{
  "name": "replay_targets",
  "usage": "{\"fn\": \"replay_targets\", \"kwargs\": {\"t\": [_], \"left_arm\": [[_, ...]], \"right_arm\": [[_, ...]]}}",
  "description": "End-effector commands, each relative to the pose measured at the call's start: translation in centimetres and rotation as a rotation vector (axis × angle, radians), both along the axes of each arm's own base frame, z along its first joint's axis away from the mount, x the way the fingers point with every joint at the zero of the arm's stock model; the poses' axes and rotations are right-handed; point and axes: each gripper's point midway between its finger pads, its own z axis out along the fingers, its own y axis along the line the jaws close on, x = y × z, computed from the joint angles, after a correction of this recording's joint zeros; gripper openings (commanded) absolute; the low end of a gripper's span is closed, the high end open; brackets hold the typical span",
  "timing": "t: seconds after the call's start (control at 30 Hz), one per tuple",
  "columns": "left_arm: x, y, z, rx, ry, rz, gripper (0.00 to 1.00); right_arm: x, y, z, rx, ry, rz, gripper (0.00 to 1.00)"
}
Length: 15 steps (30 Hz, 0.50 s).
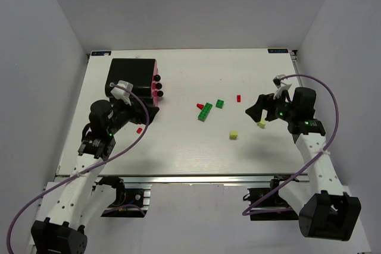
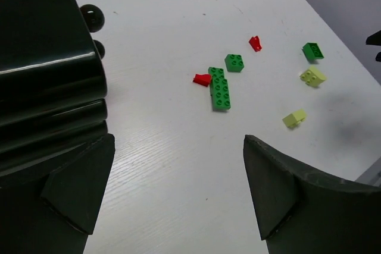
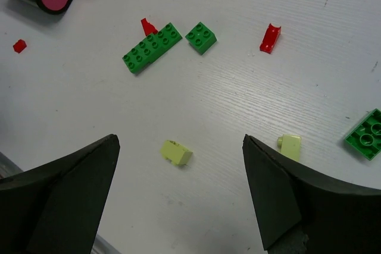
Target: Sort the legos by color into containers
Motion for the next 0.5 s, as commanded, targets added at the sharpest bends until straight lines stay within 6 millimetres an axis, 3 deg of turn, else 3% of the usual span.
{"fn": "replay_targets", "kwargs": {"t": [0.0,0.13,0.27,0.47], "left_arm": [[0.1,-1.5,-0.1,-0.078,0.042,-0.057,0.98],[0.6,-2.1,0.6,-0.12,0.09,-0.065,0.98],[1.1,-2.3,0.5,-0.143,0.157,-0.037,0.98],[2.4,-3.9,1.6,-0.205,0.27,-0.012,0.73]], "right_arm": [[-0.3,1.0,2.6,0.032,-0.038,0.055,0.89],[-1.4,1.7,2.3,0.022,-0.073,0.129,0.89],[-2.4,2.3,0.7,-0.005,-0.094,0.224,0.89],[-3.1,3.1,-0.5,-0.057,-0.078,0.333,0.89]]}}
